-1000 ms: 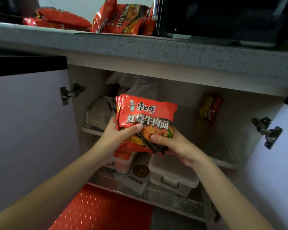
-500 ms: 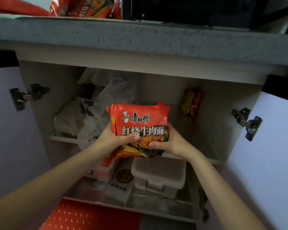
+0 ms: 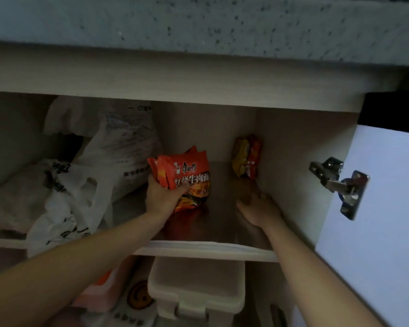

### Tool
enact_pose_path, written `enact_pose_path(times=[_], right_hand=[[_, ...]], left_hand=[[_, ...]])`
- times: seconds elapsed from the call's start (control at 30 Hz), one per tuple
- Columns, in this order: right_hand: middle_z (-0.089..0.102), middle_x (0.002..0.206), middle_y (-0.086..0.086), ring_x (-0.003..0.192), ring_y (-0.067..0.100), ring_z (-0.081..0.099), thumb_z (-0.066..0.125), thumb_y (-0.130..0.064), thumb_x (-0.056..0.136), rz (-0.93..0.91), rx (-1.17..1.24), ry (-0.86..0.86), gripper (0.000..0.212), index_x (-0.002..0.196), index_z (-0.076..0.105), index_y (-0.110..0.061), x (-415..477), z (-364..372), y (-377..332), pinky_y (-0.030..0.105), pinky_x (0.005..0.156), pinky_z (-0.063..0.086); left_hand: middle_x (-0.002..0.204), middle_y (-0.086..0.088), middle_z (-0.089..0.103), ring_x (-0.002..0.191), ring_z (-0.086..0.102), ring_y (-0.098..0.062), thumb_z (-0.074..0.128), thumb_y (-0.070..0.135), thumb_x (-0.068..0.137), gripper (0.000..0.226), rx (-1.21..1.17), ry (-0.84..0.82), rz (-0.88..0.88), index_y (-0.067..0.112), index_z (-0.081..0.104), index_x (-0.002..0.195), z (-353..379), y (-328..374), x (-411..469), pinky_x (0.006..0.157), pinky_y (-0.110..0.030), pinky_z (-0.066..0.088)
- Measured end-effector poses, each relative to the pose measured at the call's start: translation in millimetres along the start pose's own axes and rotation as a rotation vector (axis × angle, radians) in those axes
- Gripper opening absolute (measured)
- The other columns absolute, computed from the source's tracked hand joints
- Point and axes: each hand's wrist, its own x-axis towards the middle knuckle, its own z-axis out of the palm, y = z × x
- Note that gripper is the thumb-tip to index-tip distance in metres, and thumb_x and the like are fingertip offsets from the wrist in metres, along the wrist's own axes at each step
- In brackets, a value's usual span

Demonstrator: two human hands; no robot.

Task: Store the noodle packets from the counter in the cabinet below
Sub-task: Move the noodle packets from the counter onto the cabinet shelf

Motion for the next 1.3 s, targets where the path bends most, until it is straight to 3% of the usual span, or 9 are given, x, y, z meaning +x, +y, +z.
enact_pose_path(times=[0.07,0.17,0.57,0.77,0.87,0.97,1.07,1.2,1.3], right_hand=[[0.006,0.161,0.005,0.146,0.027,0.014,0.028,-0.06,0.093,-0.058,-0.037,-0.059,0.073,0.153,0.002,-0.028,11,-2,0,0.04,0.118,0.014],[-0.004,0.161,0.001,0.148,0.021,0.004,0.031,-0.053,0.096,-0.122,-0.068,-0.059,0.069,0.153,0.0,-0.029,33,1,6,0.035,0.119,0.006],[0.0,0.161,0.0,0.147,0.019,0.007,0.024,-0.042,0.101,-0.193,-0.146,-0.03,0.058,0.152,0.003,-0.027,60,7,7,0.031,0.117,0.007],[-0.002,0.161,-0.001,0.147,0.018,0.004,0.024,-0.05,0.097,-0.144,-0.114,-0.022,0.065,0.153,0.002,-0.028,77,14,13,0.034,0.118,0.006],[0.003,0.161,-0.001,0.147,0.018,0.006,0.026,-0.051,0.096,-0.144,-0.116,-0.025,0.063,0.152,0.008,-0.029,79,13,10,0.034,0.117,0.008],[0.005,0.16,-0.002,0.147,0.017,0.007,0.026,-0.049,0.098,-0.153,-0.119,-0.03,0.058,0.151,0.011,-0.032,74,9,7,0.032,0.117,0.007],[0.008,0.16,-0.002,0.146,0.017,0.008,0.026,-0.046,0.099,-0.17,-0.129,-0.029,0.055,0.151,0.013,-0.032,70,6,5,0.032,0.117,0.008],[0.015,0.158,-0.002,0.145,0.017,0.013,0.027,-0.043,0.099,-0.174,-0.087,-0.029,0.053,0.149,0.02,-0.03,71,6,5,0.031,0.116,0.012],[0.014,0.159,-0.003,0.145,0.016,0.014,0.029,-0.045,0.097,-0.157,-0.07,-0.026,0.055,0.149,0.019,-0.032,73,7,6,0.032,0.116,0.013]], left_hand=[[0.13,-0.008,0.054,0.12,0.052,-0.026,0.082,0.02,0.067,0.086,0.055,0.054,0.047,0.015,0.033,0.137,19,-7,19,0.1,-0.037,0.039],[0.13,-0.012,0.052,0.119,0.052,-0.03,0.079,0.018,0.071,0.08,0.088,0.118,0.071,0.011,0.032,0.136,58,-15,46,0.092,-0.032,0.039],[0.137,-0.013,0.042,0.121,0.048,-0.033,0.074,0.03,0.073,0.087,0.139,0.193,0.012,0.012,0.023,0.141,208,-34,131,0.092,-0.045,0.044],[0.135,-0.016,0.039,0.123,0.041,-0.036,0.073,0.052,0.069,0.094,0.156,0.032,0.101,0.01,0.024,0.138,232,-40,148,0.099,-0.047,0.039],[0.135,-0.015,0.04,0.124,0.04,-0.034,0.056,0.067,0.068,0.089,0.051,-0.036,0.09,0.016,0.029,0.136,230,-38,147,0.104,-0.046,0.035],[0.125,-0.013,0.053,0.114,0.051,-0.031,0.04,0.08,0.063,0.08,-0.091,-0.082,0.046,0.023,0.042,0.119,227,-40,153,0.102,-0.044,0.041],[0.117,-0.009,0.056,0.106,0.049,-0.021,0.048,0.079,0.06,0.073,-0.129,-0.168,0.048,0.024,0.04,0.107,224,-44,152,0.098,-0.033,0.041],[0.133,-0.008,0.041,0.121,0.041,-0.026,0.053,0.083,0.044,0.095,-0.066,-0.252,-0.003,0.03,0.028,0.118,225,-42,150,0.107,-0.046,0.034],[0.143,-0.007,0.032,0.132,0.036,-0.024,0.064,0.074,0.038,0.125,-0.075,-0.31,0.065,0.019,0.016,0.14,229,-43,152,0.112,-0.044,0.032]])
